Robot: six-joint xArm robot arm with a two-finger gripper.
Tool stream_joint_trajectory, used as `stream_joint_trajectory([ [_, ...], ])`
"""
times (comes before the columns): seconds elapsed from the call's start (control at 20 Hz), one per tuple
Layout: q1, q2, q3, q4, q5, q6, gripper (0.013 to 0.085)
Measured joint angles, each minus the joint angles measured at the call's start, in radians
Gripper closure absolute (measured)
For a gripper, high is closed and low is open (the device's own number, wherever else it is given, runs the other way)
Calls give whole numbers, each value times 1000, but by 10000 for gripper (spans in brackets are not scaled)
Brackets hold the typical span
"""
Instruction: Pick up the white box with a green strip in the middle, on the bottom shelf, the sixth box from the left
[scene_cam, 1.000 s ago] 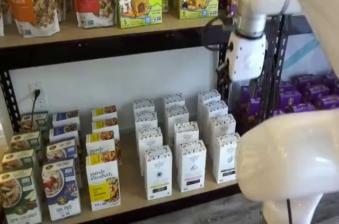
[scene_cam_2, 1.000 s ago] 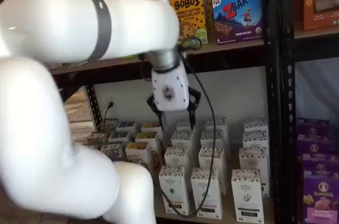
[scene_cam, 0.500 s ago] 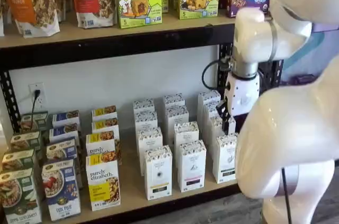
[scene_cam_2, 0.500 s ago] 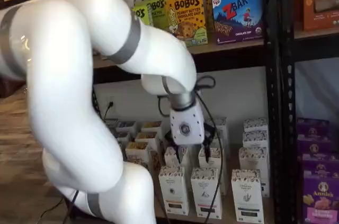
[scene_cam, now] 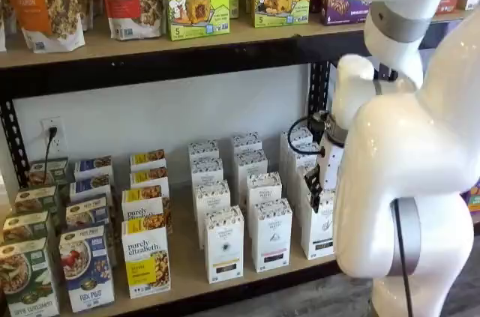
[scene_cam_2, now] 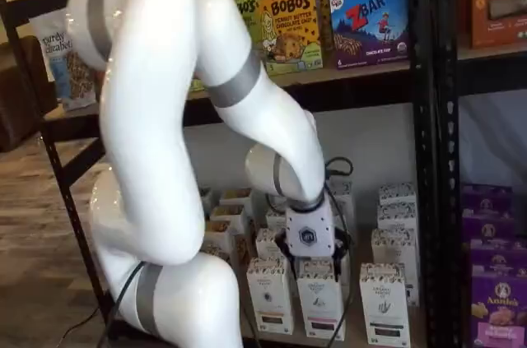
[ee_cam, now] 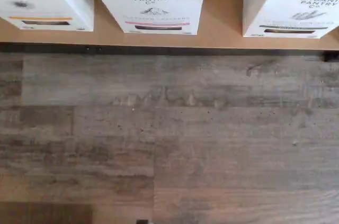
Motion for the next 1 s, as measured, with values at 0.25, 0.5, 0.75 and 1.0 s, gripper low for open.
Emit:
stream_joint_trajectory([
  [0.25, 0, 143, -40, 66, -117, -68, 130],
  [0.5, 14, 264, -100, 144, -172, -134, 130],
  [0.75, 31, 372, -163, 202, -246, -179, 130],
  [1.0, 10, 455, -234, 64, -282, -62, 130],
])
